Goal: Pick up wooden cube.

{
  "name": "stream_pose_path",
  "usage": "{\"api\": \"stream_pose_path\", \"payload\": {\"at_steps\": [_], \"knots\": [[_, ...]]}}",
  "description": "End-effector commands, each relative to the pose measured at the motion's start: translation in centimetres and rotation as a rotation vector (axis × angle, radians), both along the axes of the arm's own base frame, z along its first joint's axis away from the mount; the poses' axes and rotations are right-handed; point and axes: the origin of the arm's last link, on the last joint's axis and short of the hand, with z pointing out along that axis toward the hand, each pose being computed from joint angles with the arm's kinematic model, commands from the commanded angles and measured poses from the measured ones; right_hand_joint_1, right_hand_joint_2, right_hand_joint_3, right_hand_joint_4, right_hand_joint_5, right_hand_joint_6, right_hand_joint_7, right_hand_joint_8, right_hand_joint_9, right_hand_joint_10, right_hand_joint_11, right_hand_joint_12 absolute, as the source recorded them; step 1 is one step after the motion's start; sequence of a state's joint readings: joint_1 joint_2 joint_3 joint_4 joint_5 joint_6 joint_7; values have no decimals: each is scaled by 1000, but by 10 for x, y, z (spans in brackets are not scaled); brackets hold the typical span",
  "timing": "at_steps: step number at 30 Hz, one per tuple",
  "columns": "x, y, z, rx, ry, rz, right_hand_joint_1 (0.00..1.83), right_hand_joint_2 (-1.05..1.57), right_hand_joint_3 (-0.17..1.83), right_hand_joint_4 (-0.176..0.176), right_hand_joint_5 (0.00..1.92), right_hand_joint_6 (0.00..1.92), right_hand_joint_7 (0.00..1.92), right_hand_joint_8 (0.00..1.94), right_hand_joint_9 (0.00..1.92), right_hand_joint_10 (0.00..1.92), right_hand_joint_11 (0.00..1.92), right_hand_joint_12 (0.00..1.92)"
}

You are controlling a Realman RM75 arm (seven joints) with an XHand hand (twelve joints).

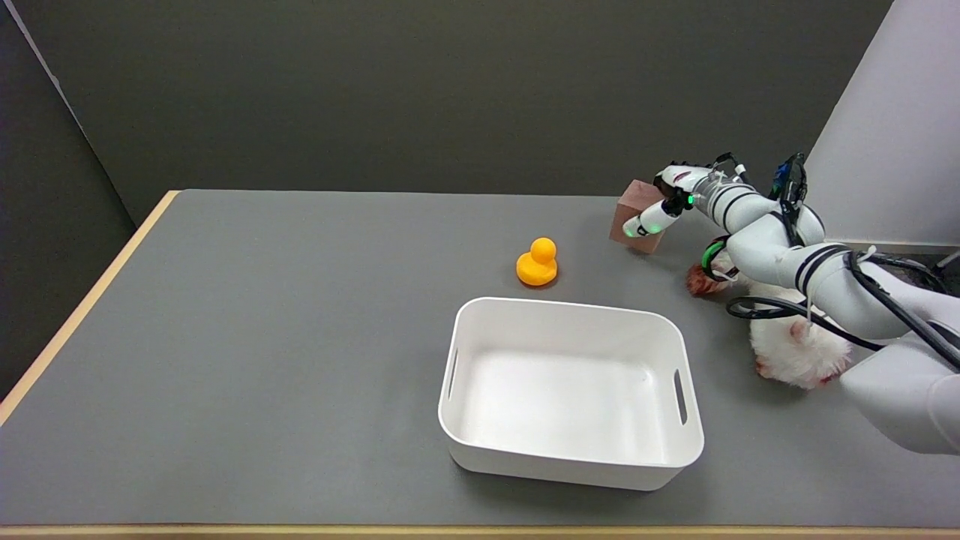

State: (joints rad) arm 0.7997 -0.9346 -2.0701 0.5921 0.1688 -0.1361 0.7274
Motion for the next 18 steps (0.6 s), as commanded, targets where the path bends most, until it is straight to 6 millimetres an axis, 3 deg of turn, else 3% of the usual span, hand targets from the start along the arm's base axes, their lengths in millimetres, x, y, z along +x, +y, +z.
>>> {"api": "stream_pose_path", "payload": {"at_steps": [1, 4, 7, 12, 18], "knots": [[-3, 1, -1, 16, 5, 9, 946, 1140, 353, -25, 651, 1544, 779, 1164, 647, 1218, 406, 1590], [3, -1, -3, 24, -6, 43, 952, 1124, 378, -28, 660, 1539, 790, 1229, 670, 1240, 412, 1611], [17, -4, -5, 36, -23, 103, 973, 1109, 401, -59, 668, 1537, 800, 1359, 710, 1276, 402, 1688], [55, 0, -8, 62, -71, 280, 1014, 1088, 440, -126, 671, 1539, 796, 1505, 751, 1342, 348, 1824], [112, 28, -17, 135, -274, 594, 1024, 1082, 448, -141, 675, 1536, 790, 1550, 774, 1357, 329, 1881]]}}
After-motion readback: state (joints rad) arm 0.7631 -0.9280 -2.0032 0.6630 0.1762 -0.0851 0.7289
